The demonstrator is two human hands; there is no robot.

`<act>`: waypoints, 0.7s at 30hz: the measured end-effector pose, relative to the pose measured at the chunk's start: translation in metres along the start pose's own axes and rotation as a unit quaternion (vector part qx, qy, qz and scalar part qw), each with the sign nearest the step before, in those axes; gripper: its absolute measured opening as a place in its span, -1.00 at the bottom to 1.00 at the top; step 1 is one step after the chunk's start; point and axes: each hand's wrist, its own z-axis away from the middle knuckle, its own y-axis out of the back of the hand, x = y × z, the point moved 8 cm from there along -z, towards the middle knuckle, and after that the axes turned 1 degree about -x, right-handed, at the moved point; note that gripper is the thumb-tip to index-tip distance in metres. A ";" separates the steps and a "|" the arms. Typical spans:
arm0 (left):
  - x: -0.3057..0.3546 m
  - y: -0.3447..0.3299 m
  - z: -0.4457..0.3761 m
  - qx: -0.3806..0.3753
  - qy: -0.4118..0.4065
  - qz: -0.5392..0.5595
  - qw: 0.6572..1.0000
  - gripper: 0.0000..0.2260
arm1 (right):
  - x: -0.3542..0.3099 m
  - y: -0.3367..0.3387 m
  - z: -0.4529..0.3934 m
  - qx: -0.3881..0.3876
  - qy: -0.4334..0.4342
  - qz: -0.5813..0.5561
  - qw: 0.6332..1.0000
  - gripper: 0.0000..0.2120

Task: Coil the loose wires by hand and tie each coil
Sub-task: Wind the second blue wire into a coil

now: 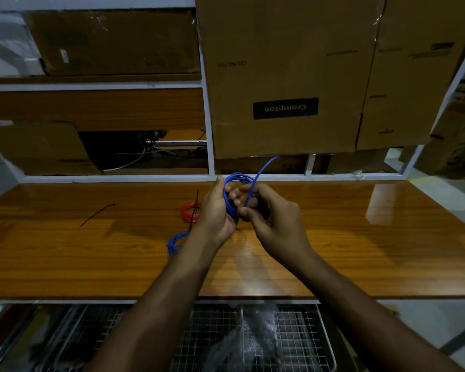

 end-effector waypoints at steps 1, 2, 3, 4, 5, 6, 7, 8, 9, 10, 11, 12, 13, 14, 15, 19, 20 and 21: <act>0.000 -0.001 0.001 0.001 -0.001 -0.010 1.000 -0.59 | 0.000 0.000 -0.001 0.008 -0.004 0.009 1.000 -0.78; -0.001 -0.002 0.001 0.002 -0.003 -0.024 1.000 -0.60 | 0.002 0.000 -0.003 0.015 -0.013 0.013 1.000 -0.81; -0.002 -0.002 0.002 0.004 -0.006 -0.039 0.999 -0.61 | 0.003 -0.001 -0.004 0.021 -0.024 0.015 0.999 -0.83; -0.002 -0.002 0.002 0.008 -0.008 -0.051 0.999 -0.62 | 0.005 -0.003 -0.006 0.026 -0.036 0.014 0.999 -0.85; -0.003 -0.002 0.003 0.012 -0.008 -0.057 0.998 -0.63 | 0.007 -0.004 -0.007 0.031 -0.048 0.013 0.998 -0.87; -0.003 -0.002 0.005 0.019 -0.010 -0.065 0.998 -0.63 | 0.009 -0.005 -0.009 0.035 -0.058 0.012 0.998 -0.88; -0.003 -0.004 0.006 0.021 -0.012 -0.072 0.997 -0.62 | 0.009 -0.006 -0.010 0.037 -0.066 0.014 0.997 -0.89; -0.002 -0.006 0.008 0.018 -0.015 -0.080 0.997 -0.61 | 0.010 -0.007 -0.010 0.040 -0.073 0.016 0.996 -0.88; -0.002 -0.010 0.010 0.009 -0.018 -0.085 0.996 -0.59 | 0.010 -0.007 -0.011 0.044 -0.081 0.020 0.996 -0.87; -0.002 -0.013 0.012 0.002 -0.023 -0.089 0.996 -0.57 | 0.011 -0.007 -0.012 0.051 -0.091 0.024 0.994 -0.87; -0.003 -0.016 0.014 -0.003 -0.024 -0.086 0.996 -0.54 | 0.013 -0.007 -0.013 0.059 -0.102 0.027 0.993 -0.87; -0.004 -0.018 0.015 -0.009 -0.019 -0.078 0.997 -0.52 | 0.014 -0.007 -0.013 0.066 -0.114 0.029 0.991 -0.87; -0.006 -0.020 0.017 -0.014 -0.013 -0.062 0.998 -0.51 | 0.014 -0.007 -0.012 0.073 -0.125 0.030 0.989 -0.88; -0.007 -0.020 0.018 -0.011 -0.008 -0.052 0.999 -0.51 | 0.015 -0.008 -0.011 0.079 -0.135 0.028 0.987 -0.89; -0.006 -0.020 0.019 -0.006 -0.004 -0.043 0.999 -0.52 | 0.015 -0.009 -0.010 0.087 -0.144 0.024 0.986 -0.90; -0.007 -0.020 0.023 0.008 0.001 -0.002 1.000 -0.54 | 0.021 0.001 -0.004 0.152 -0.196 0.022 0.969 -0.80; -0.006 -0.020 0.023 0.015 -0.003 0.002 1.000 -0.53 | 0.023 0.004 -0.003 0.164 -0.211 0.045 0.963 -0.70; -0.006 -0.019 0.024 0.021 -0.006 0.003 1.000 -0.53 | 0.025 0.007 -0.002 0.173 -0.224 0.076 0.956 -0.60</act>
